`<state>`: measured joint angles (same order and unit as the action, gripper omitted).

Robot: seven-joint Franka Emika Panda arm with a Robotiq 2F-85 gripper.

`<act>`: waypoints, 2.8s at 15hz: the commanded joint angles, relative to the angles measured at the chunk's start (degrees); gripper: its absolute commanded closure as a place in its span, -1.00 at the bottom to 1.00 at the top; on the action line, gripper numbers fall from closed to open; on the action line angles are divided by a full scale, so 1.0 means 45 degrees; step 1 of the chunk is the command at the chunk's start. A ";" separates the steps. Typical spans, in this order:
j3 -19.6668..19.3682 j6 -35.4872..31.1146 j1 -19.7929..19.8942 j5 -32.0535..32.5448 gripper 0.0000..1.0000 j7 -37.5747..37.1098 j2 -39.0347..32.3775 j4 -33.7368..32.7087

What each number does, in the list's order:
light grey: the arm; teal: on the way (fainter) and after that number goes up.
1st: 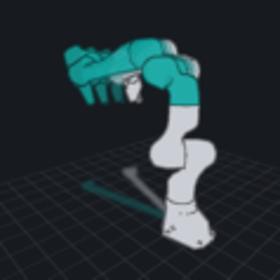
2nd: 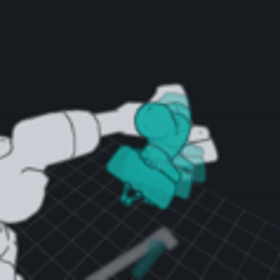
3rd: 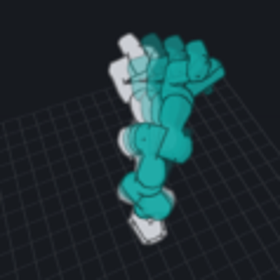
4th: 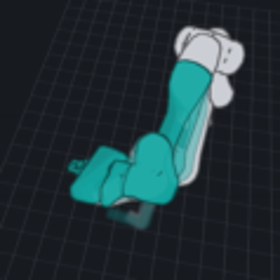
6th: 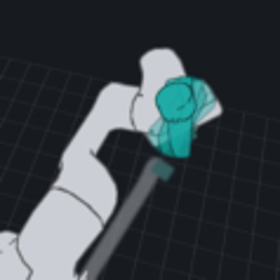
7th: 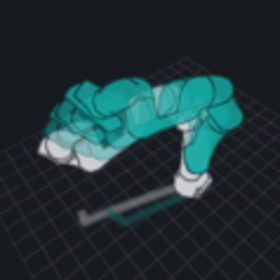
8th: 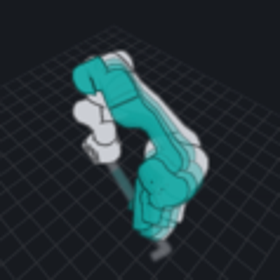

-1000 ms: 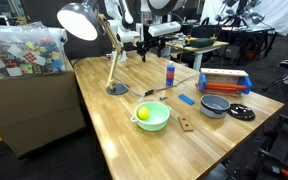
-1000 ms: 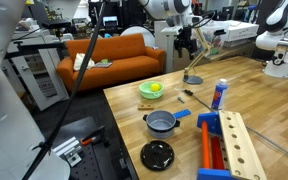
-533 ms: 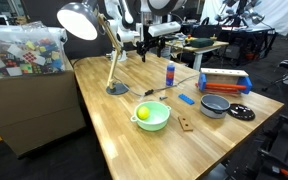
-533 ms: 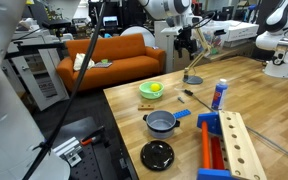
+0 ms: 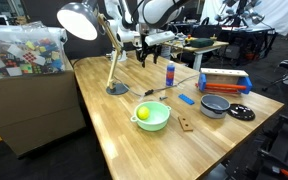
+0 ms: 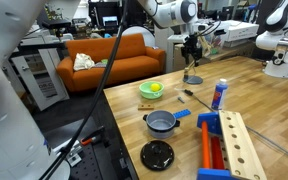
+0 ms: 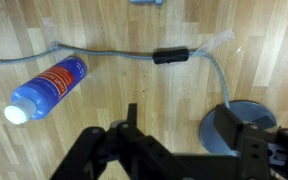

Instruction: Turn off the lamp

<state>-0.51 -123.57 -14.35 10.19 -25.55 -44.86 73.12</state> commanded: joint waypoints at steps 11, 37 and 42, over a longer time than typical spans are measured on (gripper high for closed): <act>-0.0025 0.2504 0.0050 -0.1193 1.00 0.0712 -0.4102 -0.5772; -0.0057 0.3979 0.0235 -0.1008 0.97 0.0769 -0.6888 -0.9282; -0.0045 0.3985 0.0238 -0.1008 0.97 0.0778 -0.6905 -0.9282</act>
<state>-0.72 -105.63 -13.28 5.65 -22.05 -75.93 31.35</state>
